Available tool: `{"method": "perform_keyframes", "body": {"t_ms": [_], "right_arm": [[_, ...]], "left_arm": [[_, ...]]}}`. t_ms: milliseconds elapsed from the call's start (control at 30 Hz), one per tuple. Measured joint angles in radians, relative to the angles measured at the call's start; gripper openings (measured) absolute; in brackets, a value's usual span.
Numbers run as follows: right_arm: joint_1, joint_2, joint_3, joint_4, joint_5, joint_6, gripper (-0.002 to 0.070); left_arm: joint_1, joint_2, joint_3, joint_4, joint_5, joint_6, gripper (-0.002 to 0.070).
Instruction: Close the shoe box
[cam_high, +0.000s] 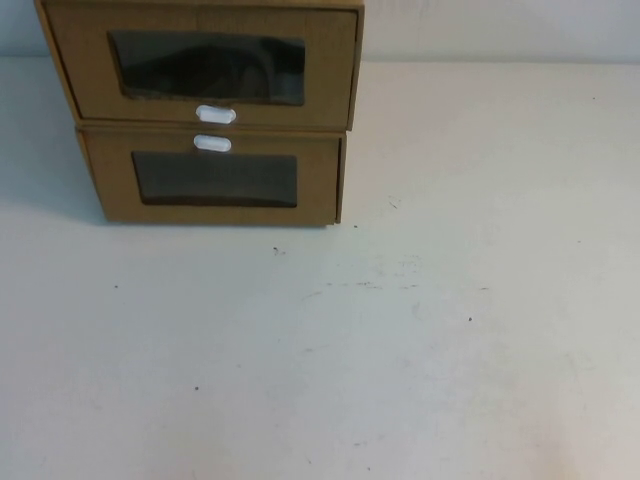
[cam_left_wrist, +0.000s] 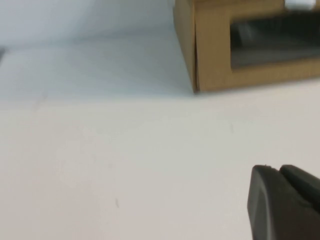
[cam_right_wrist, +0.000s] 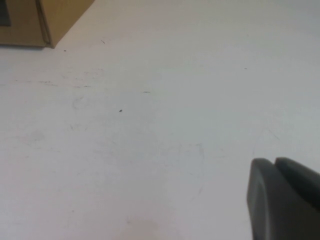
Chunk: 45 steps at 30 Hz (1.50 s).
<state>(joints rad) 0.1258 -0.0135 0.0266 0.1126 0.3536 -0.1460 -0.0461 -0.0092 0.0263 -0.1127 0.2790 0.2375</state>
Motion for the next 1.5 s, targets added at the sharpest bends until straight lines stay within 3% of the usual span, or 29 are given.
{"method": "perform_keyframes", "body": {"t_ms": [133,1500], "right_arm": [[0.0,0.0,0.0,0.0,0.0,0.0,-0.0011],[0.0,0.0,0.0,0.003,0.0,0.0,-0.0011]], "left_arm": [[0.0,0.0,0.0,0.029,0.089,-0.035,-0.0005],[0.0,-0.001,0.0,0.035,0.092,-0.047,-0.0005]]}}
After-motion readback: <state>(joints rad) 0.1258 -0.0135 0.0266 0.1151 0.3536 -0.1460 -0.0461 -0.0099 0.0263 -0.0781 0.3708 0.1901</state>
